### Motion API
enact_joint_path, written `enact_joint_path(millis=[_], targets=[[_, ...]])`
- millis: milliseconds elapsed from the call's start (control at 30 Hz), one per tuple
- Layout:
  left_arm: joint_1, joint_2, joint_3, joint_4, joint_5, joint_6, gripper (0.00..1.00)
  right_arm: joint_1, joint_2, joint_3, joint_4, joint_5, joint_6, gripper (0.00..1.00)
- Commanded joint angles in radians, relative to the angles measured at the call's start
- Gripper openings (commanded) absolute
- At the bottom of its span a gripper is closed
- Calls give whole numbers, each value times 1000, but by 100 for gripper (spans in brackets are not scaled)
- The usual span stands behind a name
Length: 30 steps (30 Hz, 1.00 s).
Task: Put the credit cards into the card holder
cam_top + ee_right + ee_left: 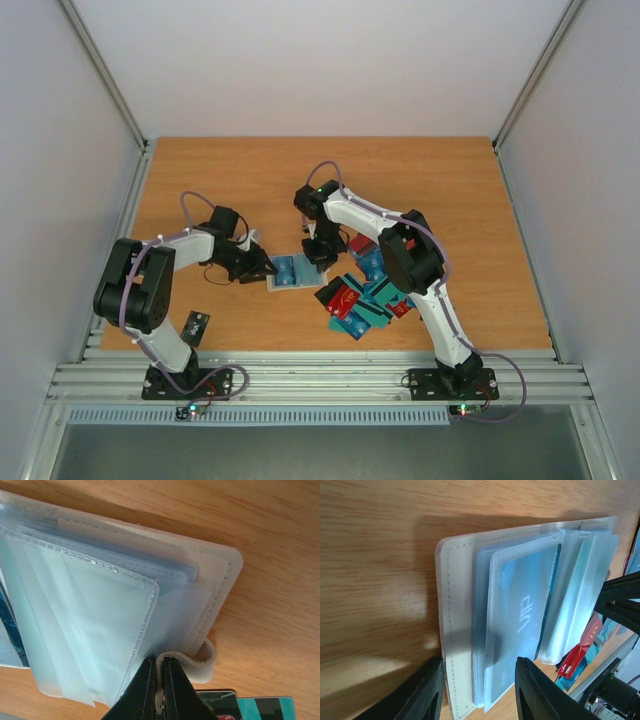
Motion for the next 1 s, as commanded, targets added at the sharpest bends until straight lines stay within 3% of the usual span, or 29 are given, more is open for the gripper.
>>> enact_joint_path(millis=[0,600,967], targets=[[0,-42,-6,59,33,-18,41,17,42,-21,54,-88,0,1],[-9,-39,81,86,159,-21,37,17,33,-33,82,-121,17,1],[-43,-38,153,-79,29,99,25,17,26,-24,106,-166,53,1]])
